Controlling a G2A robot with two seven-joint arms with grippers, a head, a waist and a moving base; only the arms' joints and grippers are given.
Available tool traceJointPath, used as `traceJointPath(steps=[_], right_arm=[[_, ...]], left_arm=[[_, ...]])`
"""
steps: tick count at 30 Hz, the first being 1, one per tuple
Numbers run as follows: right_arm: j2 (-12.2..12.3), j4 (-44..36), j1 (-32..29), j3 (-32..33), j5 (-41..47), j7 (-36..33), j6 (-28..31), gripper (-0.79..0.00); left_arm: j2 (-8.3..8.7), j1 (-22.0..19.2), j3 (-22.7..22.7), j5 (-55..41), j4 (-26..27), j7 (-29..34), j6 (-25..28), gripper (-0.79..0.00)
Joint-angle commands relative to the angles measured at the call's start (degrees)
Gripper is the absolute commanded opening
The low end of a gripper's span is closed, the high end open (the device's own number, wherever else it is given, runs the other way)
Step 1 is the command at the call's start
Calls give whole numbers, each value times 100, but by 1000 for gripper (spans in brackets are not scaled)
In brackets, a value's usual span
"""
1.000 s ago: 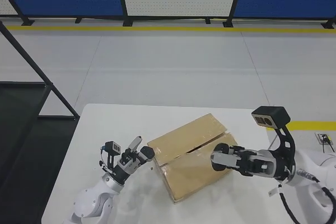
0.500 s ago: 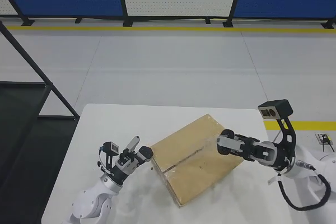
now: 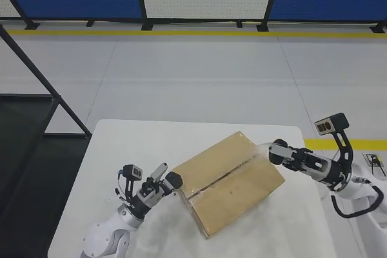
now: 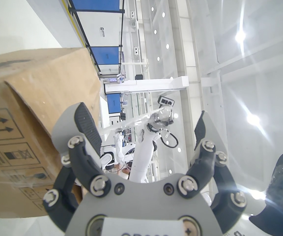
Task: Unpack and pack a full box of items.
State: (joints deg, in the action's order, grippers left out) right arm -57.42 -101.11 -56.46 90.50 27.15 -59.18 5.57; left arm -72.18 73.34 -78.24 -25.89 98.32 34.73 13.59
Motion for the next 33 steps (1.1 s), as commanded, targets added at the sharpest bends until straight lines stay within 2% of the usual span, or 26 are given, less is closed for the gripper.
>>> traceJointPath(steps=[1,6,23,33], right_arm=[[11,47,17,29,-25,6,-22,-785],[50,182,78,70,-104,-116,-165,-785],[164,1260,692,-114,-465,-430,-761,-785],[192,1759,1052,-334,-522,-453,-774,-785]], left_arm=[[14,63,-5,36,92,143,12,0],[39,115,27,139,149,391,-42,0],[19,-182,344,240,-289,282,-233,0],[25,-219,380,220,-336,264,-247,0]])
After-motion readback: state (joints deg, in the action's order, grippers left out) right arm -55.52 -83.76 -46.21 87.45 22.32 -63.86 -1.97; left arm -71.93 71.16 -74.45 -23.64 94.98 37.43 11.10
